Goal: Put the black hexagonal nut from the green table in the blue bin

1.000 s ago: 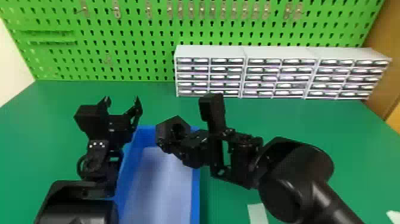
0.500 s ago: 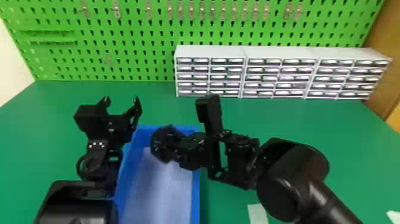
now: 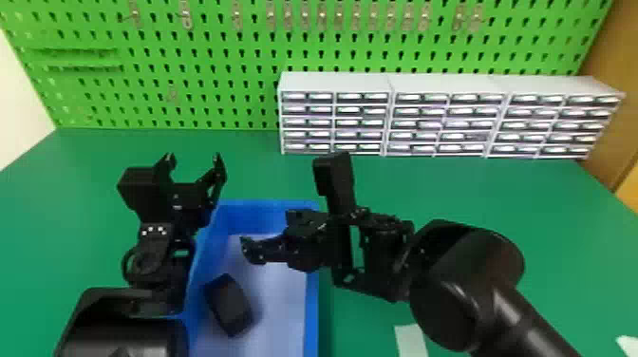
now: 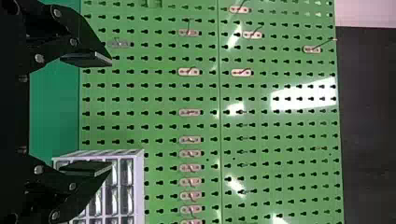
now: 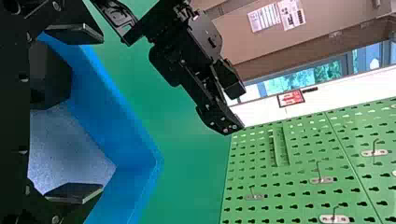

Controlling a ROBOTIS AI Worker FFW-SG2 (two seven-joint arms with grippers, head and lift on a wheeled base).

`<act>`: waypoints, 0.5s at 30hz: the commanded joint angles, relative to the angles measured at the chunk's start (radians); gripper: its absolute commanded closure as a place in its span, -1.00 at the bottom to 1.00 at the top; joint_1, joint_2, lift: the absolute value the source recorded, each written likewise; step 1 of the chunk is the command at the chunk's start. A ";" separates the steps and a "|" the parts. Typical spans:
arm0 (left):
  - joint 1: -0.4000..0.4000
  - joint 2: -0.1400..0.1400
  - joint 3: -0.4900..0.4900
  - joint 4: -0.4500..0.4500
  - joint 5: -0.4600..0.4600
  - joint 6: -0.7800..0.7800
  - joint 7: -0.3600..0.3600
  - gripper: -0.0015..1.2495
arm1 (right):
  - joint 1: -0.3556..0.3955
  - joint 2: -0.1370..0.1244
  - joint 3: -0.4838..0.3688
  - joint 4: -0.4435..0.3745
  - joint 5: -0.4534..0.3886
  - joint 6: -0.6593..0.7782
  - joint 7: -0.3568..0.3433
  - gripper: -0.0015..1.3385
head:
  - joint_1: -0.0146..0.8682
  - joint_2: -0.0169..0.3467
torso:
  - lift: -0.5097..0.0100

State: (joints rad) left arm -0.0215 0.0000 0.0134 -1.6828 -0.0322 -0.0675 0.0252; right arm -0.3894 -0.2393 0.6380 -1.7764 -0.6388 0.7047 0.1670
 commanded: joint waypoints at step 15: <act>0.002 -0.003 0.002 0.000 -0.002 -0.005 0.001 -0.26 | 0.007 0.011 -0.038 -0.001 0.047 -0.001 0.000 -0.79 | 0.52 -0.59 | 0.59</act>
State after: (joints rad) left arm -0.0200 0.0000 0.0153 -1.6828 -0.0337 -0.0720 0.0259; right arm -0.3889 -0.2382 0.6267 -1.7763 -0.6207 0.7081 0.1668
